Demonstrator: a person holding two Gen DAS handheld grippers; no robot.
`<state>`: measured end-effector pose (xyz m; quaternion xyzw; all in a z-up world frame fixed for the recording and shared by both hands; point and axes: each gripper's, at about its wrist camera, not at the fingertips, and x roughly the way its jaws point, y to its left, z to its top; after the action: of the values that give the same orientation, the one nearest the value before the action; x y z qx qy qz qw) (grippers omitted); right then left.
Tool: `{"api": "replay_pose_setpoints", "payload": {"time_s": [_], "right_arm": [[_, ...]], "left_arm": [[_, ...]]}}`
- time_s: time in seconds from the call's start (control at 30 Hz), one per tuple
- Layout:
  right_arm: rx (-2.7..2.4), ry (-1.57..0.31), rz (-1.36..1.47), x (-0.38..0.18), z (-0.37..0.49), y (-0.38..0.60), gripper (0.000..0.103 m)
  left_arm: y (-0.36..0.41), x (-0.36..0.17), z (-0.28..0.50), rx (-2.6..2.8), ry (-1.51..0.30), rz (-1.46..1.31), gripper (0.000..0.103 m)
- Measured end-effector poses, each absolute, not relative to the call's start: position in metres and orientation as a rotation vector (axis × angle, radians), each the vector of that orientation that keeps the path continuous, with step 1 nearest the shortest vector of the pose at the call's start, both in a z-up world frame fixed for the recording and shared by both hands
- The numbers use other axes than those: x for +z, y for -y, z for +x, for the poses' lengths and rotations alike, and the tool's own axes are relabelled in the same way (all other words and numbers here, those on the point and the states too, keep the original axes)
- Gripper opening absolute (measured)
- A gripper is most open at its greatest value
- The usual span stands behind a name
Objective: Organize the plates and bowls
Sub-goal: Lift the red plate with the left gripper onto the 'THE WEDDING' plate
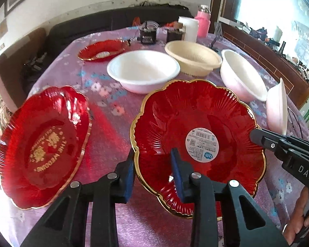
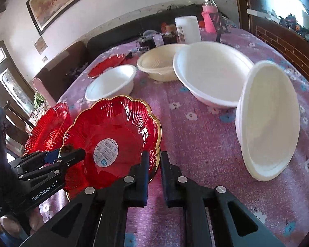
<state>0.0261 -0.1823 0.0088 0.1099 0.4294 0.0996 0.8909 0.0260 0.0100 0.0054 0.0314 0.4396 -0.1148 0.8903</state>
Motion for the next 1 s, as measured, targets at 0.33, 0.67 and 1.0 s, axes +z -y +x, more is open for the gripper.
{"api": "replay_pose_setpoints", "payload": {"time_s": [0.33,0.67,1.0], "right_arm": [[0.269,-0.836,0.14,0.046,0.037,0.139,0.012],[0.389,-0.829,0.075,0.055,0.066,0.06,0.012],[0.462,-0.877,-0.004,0.035,0.091,-0.01,0.012]], "left_arm": [[-0.06,0.032,0.022,-0.172,-0.845,-0.029,0.032],[-0.135,0.038,0.023,-0.024,-0.816,-0.116,0.032],[-0.2,0.024,0.026,0.099,-0.838,-0.189,0.032]]}}
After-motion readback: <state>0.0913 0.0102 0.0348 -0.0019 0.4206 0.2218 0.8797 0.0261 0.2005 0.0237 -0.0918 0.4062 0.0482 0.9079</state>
